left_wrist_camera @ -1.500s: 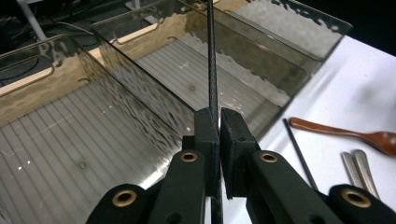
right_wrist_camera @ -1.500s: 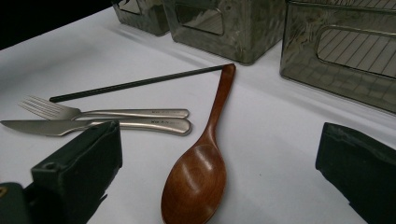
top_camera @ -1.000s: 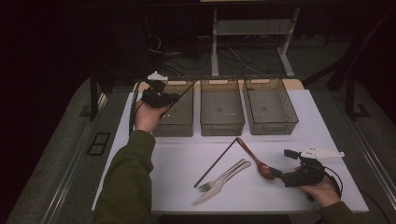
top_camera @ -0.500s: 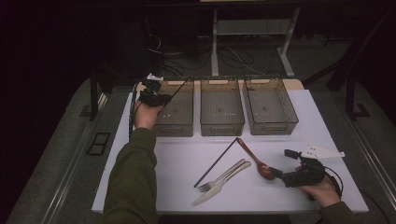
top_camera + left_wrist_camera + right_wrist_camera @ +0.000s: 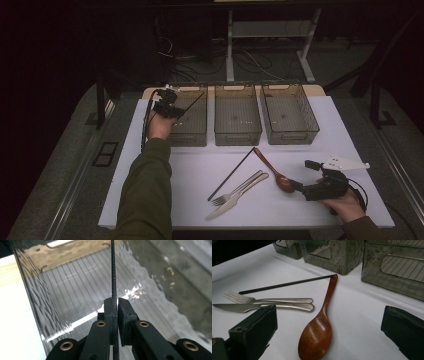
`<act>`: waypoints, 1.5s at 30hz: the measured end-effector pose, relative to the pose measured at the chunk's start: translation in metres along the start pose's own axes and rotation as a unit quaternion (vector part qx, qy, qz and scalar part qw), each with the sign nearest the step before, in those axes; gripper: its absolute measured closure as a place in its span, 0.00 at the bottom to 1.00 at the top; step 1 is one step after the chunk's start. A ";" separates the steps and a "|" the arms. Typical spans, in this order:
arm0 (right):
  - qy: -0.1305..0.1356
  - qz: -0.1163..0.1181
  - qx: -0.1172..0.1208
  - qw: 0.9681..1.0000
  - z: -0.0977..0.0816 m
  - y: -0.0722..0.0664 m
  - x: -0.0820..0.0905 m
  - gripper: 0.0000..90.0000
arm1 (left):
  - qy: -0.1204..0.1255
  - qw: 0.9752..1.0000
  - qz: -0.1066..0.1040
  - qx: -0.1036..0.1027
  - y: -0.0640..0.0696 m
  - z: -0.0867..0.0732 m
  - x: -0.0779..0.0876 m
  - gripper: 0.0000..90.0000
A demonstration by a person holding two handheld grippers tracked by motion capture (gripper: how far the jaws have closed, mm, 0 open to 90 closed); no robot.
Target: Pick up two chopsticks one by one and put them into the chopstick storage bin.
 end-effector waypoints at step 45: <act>-0.003 -0.004 0.001 1.000 0.000 0.000 0.000 0.00 | 0.129 0.982 -0.108 -0.082 0.104 -0.020 0.090 0.35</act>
Point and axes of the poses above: each handheld gripper's, and its own axes: x roughly backward along the jaws, z roughly out of its top, y roughly to its right, the point moved 10 cm from there along -x, roughly forward along the jaws, and after that the axes turned 6 degrees about -y, right-handed, at the moved point
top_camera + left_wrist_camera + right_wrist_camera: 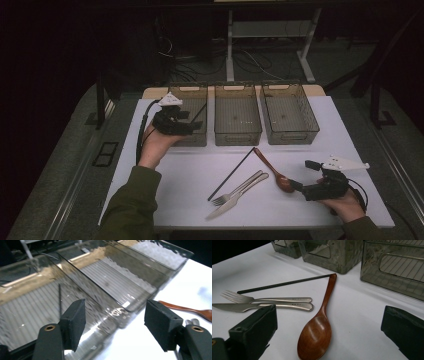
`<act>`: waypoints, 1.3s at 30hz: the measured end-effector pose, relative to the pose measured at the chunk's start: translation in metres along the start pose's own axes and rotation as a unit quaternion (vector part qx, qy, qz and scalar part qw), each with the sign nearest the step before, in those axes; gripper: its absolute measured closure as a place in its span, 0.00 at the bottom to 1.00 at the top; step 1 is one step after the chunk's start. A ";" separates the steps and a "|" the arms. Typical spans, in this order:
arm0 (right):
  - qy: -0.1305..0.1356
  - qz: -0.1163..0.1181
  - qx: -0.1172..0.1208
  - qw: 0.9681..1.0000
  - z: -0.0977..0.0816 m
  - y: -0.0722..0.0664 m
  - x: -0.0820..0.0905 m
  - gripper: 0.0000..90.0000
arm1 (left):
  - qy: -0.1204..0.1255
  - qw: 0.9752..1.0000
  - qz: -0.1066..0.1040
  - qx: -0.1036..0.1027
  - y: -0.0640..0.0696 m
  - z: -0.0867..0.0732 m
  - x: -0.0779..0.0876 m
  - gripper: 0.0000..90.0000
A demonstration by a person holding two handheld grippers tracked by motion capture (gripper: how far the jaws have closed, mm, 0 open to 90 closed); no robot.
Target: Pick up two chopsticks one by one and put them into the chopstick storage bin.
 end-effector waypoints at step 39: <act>0.001 0.000 0.000 1.000 0.000 0.000 0.000 0.00 | -0.022 0.998 -0.047 -0.024 0.104 -0.098 -0.036 0.63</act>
Point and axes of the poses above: each handheld gripper's, and its own axes: x roughly backward along the jaws, z roughly out of its top, y roughly to its right, the point moved 10 cm from there along -x, roughly forward along the jaws, and after that the axes turned 6 degrees about -y, right-handed, at the moved point
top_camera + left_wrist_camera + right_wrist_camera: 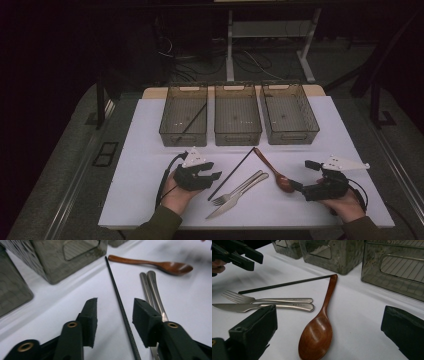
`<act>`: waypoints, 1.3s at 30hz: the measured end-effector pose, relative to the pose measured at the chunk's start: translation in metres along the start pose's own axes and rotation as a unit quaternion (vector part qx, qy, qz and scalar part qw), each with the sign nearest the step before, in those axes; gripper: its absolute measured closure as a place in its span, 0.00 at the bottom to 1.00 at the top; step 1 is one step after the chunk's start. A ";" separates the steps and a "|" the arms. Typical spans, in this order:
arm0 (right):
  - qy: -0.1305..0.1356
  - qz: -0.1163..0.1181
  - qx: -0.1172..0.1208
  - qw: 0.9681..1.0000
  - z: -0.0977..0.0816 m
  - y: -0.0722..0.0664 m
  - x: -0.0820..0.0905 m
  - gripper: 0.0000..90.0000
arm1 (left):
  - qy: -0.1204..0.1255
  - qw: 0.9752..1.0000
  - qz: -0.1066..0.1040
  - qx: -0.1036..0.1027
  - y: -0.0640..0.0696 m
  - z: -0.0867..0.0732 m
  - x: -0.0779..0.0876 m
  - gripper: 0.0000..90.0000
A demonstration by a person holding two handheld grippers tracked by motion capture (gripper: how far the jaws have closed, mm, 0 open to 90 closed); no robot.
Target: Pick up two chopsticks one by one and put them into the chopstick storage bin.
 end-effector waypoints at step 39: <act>-0.005 0.002 0.005 1.000 -0.002 -0.002 0.000 0.00 | -0.064 0.998 -0.012 -0.012 0.015 -0.019 -0.039 0.91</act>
Point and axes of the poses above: each handheld gripper's, and its own axes: x roughly backward along the jaws, z roughly out of its top, y roughly to its right, the point moved 10 cm from there along -x, roughly forward along the jaws, and after that the axes turned 6 degrees about -y, right-handed, at the moved point
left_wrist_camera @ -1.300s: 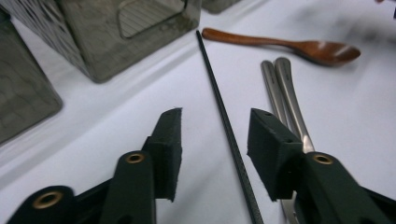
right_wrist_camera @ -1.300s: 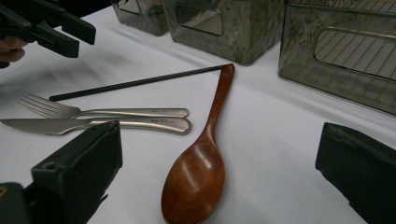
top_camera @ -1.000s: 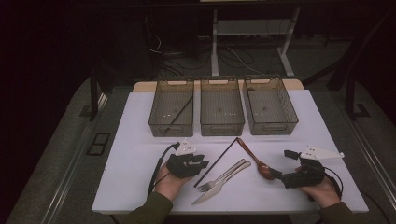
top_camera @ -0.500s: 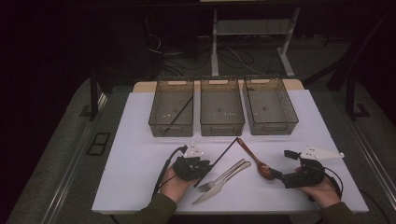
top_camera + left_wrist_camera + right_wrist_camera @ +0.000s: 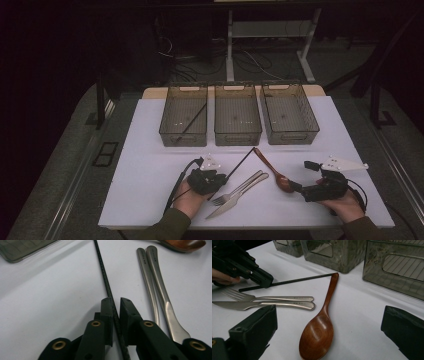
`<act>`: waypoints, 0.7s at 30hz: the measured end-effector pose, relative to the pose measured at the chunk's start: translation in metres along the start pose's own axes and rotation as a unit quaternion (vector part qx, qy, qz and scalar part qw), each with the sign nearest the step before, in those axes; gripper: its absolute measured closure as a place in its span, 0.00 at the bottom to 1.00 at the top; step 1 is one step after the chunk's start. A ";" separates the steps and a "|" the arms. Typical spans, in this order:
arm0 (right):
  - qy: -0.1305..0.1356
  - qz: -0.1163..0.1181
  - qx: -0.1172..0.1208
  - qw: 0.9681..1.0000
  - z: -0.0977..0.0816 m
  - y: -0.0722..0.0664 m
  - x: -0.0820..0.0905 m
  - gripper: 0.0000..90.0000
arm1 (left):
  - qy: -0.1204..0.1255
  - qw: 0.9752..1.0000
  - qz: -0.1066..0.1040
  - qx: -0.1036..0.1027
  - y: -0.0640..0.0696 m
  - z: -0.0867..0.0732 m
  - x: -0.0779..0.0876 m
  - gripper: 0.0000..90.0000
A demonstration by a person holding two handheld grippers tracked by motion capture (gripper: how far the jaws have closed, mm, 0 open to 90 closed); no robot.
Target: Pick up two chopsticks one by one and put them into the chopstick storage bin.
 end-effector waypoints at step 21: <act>0.004 0.000 -0.001 1.000 0.001 0.000 0.001 0.00 | -0.005 1.000 0.023 0.005 -0.007 0.000 0.004 0.95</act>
Point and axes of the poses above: each handheld gripper's, and its own axes: x roughly backward along the jaws, z roughly out of its top, y roughly to its right, the point moved 10 cm from there along -x, roughly forward along the jaws, and after that the axes turned 6 degrees about -y, right-handed, at the moved point
